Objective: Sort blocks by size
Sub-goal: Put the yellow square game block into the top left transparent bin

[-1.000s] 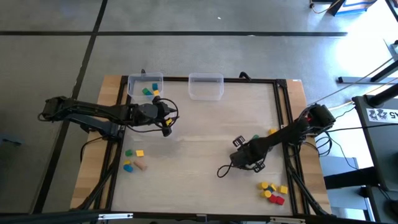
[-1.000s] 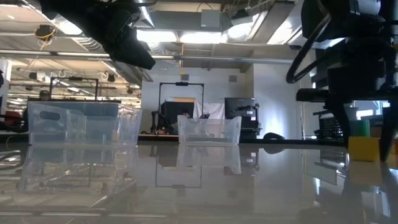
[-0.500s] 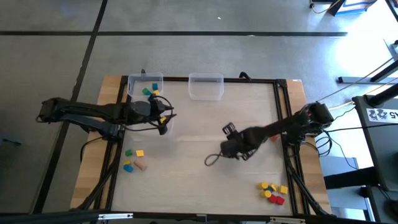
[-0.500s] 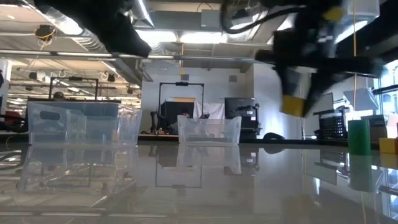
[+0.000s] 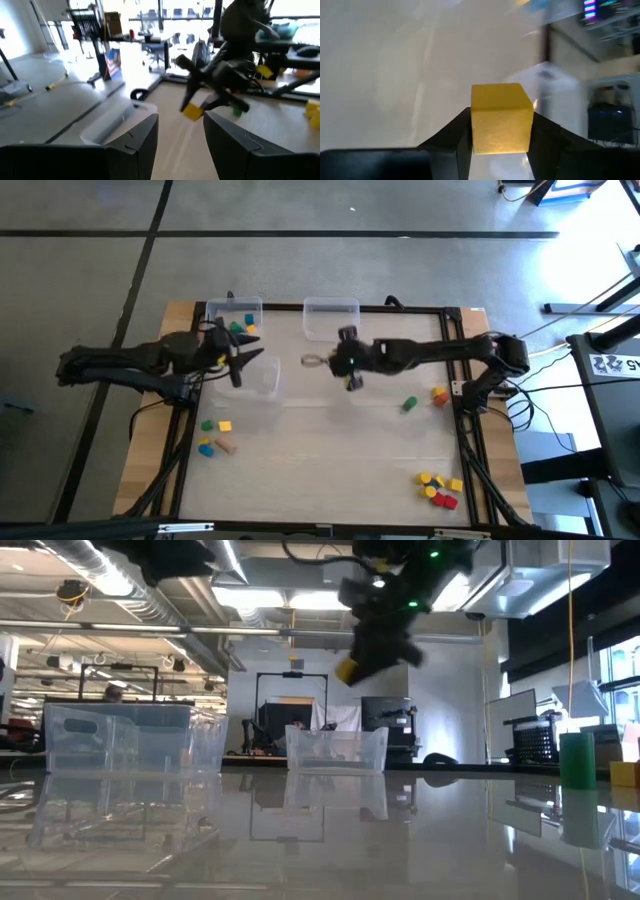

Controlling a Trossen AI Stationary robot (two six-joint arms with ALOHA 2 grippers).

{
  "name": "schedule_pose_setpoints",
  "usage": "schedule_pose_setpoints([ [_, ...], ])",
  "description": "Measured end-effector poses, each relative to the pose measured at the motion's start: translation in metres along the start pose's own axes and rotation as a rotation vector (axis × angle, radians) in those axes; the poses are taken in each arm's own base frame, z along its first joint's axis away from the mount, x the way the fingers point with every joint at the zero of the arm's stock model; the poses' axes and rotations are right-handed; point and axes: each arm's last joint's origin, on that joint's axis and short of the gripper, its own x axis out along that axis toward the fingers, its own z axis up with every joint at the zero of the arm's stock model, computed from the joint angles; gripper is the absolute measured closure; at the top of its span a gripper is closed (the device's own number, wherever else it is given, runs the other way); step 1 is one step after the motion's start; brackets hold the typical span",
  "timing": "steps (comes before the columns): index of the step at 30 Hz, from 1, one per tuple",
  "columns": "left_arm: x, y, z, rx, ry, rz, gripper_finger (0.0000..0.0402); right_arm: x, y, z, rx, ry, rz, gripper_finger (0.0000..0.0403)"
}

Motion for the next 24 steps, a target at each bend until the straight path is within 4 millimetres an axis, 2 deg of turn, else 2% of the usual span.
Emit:
schedule_pose_setpoints([
  [5,-0.014,0.007,0.006,0.032,-0.06,0.018,0.0247,0.016,-0.031,0.005,0.141,-0.192,-0.103,0.0265],
  [9,-0.023,0.011,0.01,0.051,-0.114,0.023,0.0247,0.037,-0.044,0.007,0.185,-0.283,-0.144,0.0263],
  [24,-0.028,0.013,0.015,0.016,-0.165,0.026,0.0247,0.146,-0.098,0.05,0.234,-0.391,-0.206,0.0257],
])
